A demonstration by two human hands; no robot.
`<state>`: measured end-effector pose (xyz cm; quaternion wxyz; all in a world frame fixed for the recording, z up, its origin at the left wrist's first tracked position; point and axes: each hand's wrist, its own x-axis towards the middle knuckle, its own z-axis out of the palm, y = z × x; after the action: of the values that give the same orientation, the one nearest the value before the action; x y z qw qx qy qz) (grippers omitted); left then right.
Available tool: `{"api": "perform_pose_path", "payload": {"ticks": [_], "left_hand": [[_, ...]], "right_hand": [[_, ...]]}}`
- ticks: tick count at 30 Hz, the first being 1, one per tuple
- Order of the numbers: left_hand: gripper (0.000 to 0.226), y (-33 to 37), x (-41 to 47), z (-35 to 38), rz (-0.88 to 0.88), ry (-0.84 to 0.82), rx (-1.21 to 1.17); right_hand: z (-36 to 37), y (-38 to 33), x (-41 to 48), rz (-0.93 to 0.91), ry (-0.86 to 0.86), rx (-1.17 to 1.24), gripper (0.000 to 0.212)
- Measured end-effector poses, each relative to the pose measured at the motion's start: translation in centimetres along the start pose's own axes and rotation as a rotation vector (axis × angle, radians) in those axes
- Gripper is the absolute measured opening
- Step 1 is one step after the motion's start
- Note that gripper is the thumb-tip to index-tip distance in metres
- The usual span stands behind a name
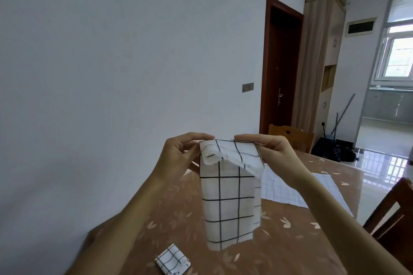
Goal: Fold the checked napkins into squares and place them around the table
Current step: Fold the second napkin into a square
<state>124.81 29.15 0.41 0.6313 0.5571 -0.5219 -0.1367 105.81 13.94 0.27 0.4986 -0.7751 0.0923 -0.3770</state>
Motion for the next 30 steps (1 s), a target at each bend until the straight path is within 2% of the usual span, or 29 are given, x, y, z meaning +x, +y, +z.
{"api": "perform_pose_path", "payload": {"ticks": [6, 9, 11, 13, 15, 17, 21, 25, 27, 30], "left_hand": [[0.040, 0.1, -0.1, -0.2, -0.053, -0.049, -0.103], [0.033, 0.0, 0.0, -0.2, -0.034, -0.034, -0.081], [0.027, -0.3, 0.0, -0.2, -0.023, -0.042, -0.072], [0.045, -0.8, -0.3, 0.1, -0.074, -0.056, -0.065], [0.050, -1.1, -0.8, 0.8, -0.152, -0.106, -0.094], [0.036, -1.4, -1.3, 1.6, -0.191, -0.126, -0.107], [0.020, -2.4, -1.6, 2.2, -0.172, -0.037, -0.108], [0.012, -2.2, -1.1, 2.4, -0.078, 0.098, -0.023], [0.011, -2.2, -0.9, 2.6, -0.027, 0.163, 0.048], [0.017, -2.6, -1.0, 3.3, 0.045, 0.213, 0.169]], "right_hand": [[-0.2, 0.2, -0.1, 0.077, -0.007, 0.137, 0.048], [-0.2, 0.6, 0.0, 0.083, -0.024, 0.181, 0.047], [-0.1, 0.5, -0.1, 0.045, -0.003, 0.159, 0.031], [0.2, 0.2, -0.2, -0.015, 0.066, 0.081, 0.017], [0.4, 0.2, 0.0, -0.056, 0.087, 0.092, 0.023], [0.6, 0.3, 0.2, -0.099, 0.095, 0.146, 0.033], [0.6, 0.5, 0.3, -0.057, 0.088, 0.082, 0.056], [1.0, 1.2, -0.2, 0.181, -0.040, 0.021, 0.057], [1.6, 1.9, -0.6, 0.193, -0.033, -0.035, 0.067], [2.6, 2.1, -0.9, 0.127, 0.006, -0.007, 0.036]]}}
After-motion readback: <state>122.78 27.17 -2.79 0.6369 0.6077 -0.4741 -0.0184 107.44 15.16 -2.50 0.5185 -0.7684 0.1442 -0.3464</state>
